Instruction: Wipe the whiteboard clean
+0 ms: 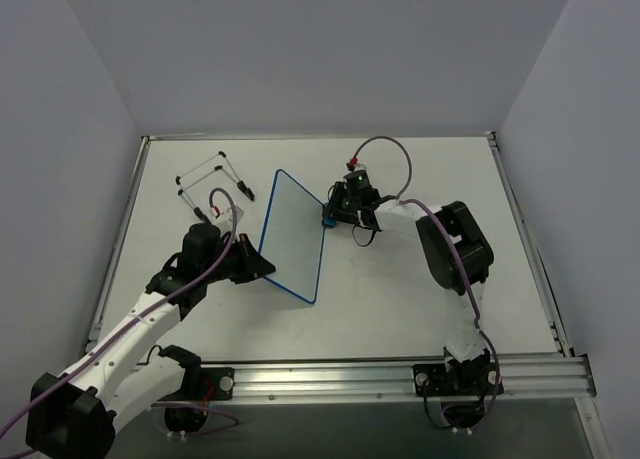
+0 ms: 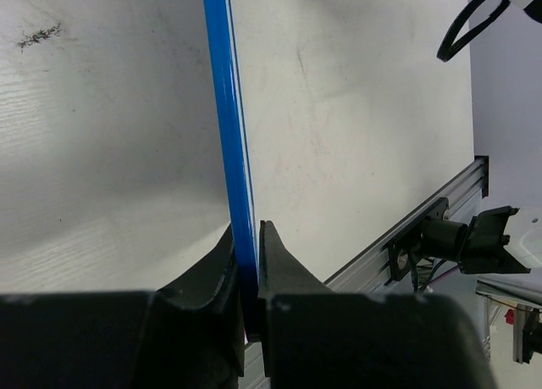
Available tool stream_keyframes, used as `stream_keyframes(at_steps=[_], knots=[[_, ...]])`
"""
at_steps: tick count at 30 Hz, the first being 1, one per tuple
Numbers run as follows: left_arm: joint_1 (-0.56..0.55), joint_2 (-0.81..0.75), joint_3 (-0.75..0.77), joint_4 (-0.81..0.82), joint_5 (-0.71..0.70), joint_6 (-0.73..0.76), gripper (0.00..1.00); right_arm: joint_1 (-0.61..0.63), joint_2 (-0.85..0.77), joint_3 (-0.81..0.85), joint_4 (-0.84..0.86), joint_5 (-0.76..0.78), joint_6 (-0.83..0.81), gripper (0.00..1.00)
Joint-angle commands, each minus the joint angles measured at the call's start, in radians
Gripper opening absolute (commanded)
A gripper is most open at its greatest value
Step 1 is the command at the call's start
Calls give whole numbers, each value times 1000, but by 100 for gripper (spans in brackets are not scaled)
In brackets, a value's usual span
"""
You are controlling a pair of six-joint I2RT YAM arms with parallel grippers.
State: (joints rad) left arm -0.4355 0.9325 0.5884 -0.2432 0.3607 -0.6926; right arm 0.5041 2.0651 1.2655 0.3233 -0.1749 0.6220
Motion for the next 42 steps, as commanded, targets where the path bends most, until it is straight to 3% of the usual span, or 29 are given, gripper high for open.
stream_keyframes(at_steps=[1, 8, 17, 20, 22, 24, 27, 42], knots=[[-45, -35, 99, 47, 213, 110, 2, 33, -40, -77, -93, 0, -28, 0], [-46, -9, 105, 50, 236, 117, 2, 115, -108, -46, 34, -97, 44, 0], [-48, -18, 106, 38, 262, 122, 2, 183, -77, 276, -15, -66, 90, 0], [-48, -21, 105, 36, 259, 122, 2, 200, -39, 354, 3, -135, 126, 0], [-49, -21, 108, 36, 258, 122, 2, 197, -10, 373, 52, -263, 160, 0], [-48, -23, 113, 25, 250, 126, 2, 189, -11, 359, 103, -296, 205, 0], [-48, -32, 132, -27, 200, 148, 2, 166, -78, 302, 47, -236, 155, 0], [-45, 14, 263, -198, 4, 269, 2, -48, -652, -4, -265, 86, -91, 0]])
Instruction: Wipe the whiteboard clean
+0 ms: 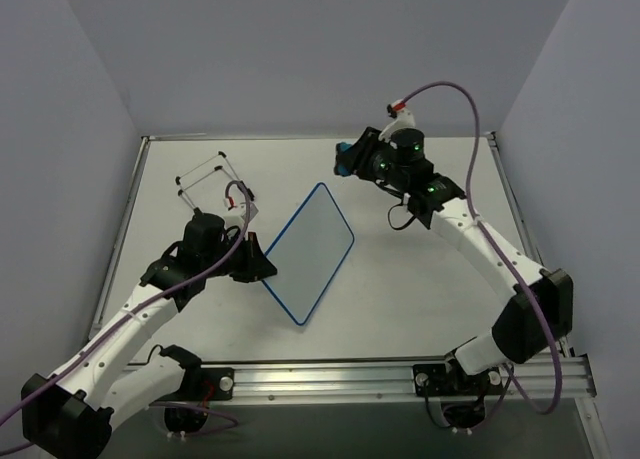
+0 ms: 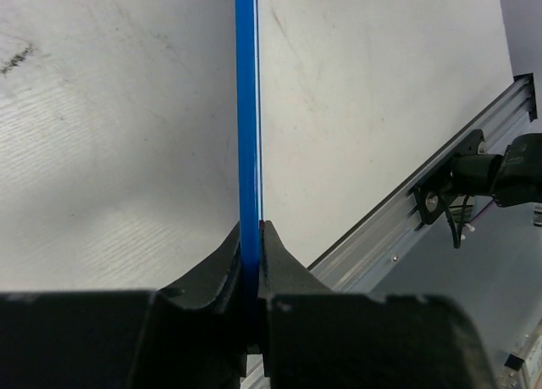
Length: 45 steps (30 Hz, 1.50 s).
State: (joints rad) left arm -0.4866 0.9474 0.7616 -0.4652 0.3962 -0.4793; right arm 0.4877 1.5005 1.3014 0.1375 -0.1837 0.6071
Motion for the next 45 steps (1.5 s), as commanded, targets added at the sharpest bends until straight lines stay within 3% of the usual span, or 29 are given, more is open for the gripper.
stream_keyframes(at_steps=[1, 9, 13, 23, 33, 35, 37, 41, 45], knots=[[8, 1, 100, -4, -39, 80, 2, -69, -103, -68, -111, 107, -96, 0], [10, -5, 223, -147, -178, 214, 2, -190, -213, -221, -358, 322, -207, 0], [13, -30, 261, -139, -195, 271, 2, -219, -177, -280, -429, 400, -221, 0], [14, -72, 318, -105, -192, 332, 2, -247, 59, -274, -434, 371, -236, 0], [78, 7, 441, -110, -221, 358, 2, -251, 210, -298, -348, 356, -210, 0], [112, 27, 465, -101, -194, 357, 2, -251, 216, -306, -339, 348, -207, 10], [132, 37, 481, -83, -160, 349, 2, -251, 213, -312, -329, 342, -208, 12], [184, 59, 472, -47, -103, 320, 2, -256, 196, -320, -325, 339, -216, 39], [200, 57, 412, -18, -76, 292, 2, -259, 191, -333, -328, 340, -222, 49]])
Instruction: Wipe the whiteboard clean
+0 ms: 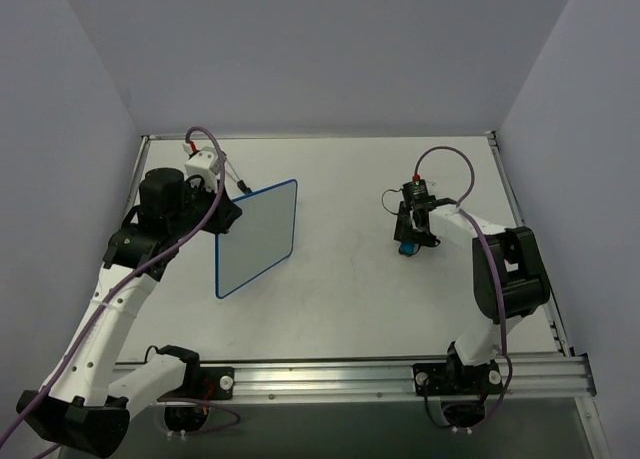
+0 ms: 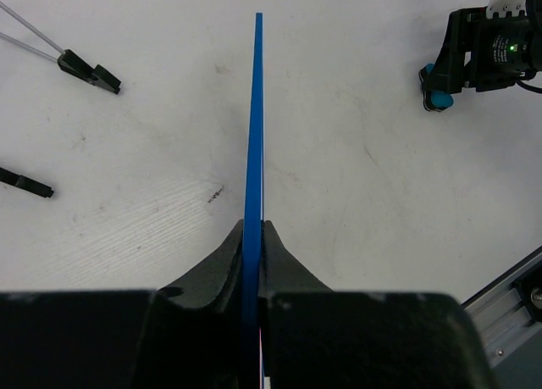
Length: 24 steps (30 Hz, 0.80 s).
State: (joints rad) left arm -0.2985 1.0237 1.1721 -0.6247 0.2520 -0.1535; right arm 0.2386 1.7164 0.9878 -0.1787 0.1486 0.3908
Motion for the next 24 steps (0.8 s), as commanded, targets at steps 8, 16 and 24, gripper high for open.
stream_keyframes(at_steps=[8, 16, 24], knots=[[16, -71, -92, 213, 107, -4, 2, -13, -119, -11, -45, 37, 0, 100], [53, -163, -232, 532, 92, -134, 2, -10, -334, 17, -127, 42, -4, 100], [105, -82, -252, 784, 162, -204, 2, -7, -526, -4, -114, -35, -13, 100]])
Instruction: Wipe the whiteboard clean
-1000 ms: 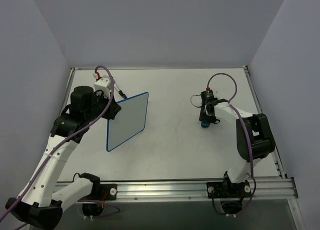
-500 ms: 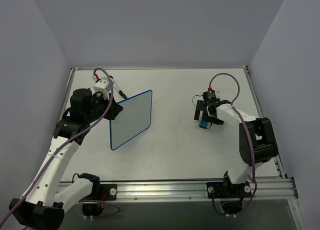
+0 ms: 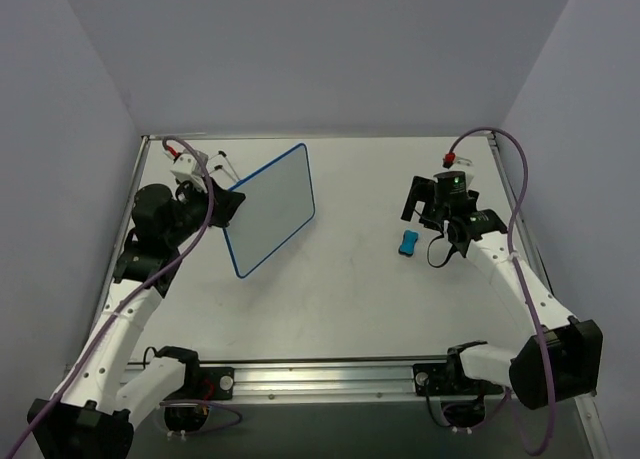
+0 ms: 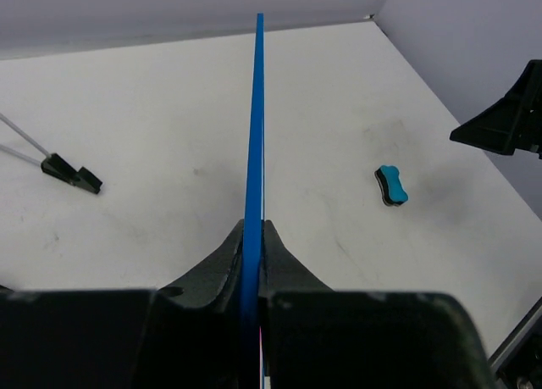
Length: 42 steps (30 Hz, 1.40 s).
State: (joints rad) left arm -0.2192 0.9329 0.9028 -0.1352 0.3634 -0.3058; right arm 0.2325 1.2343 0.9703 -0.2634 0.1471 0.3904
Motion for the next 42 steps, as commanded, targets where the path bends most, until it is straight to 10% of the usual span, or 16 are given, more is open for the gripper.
stream_keyframes(at_steps=[1, 23, 42], knots=[[37, 24, 13, 333, 72, -50, 2, 1, -64, 10, -25, -43, -15, 100], [569, 707, 163, 1479, 697, -420, 2, 140, -119, -1, 7, -94, -35, 100], [675, 1004, 306, 1654, 839, -543, 2, 231, -137, 13, -14, -38, -35, 100]])
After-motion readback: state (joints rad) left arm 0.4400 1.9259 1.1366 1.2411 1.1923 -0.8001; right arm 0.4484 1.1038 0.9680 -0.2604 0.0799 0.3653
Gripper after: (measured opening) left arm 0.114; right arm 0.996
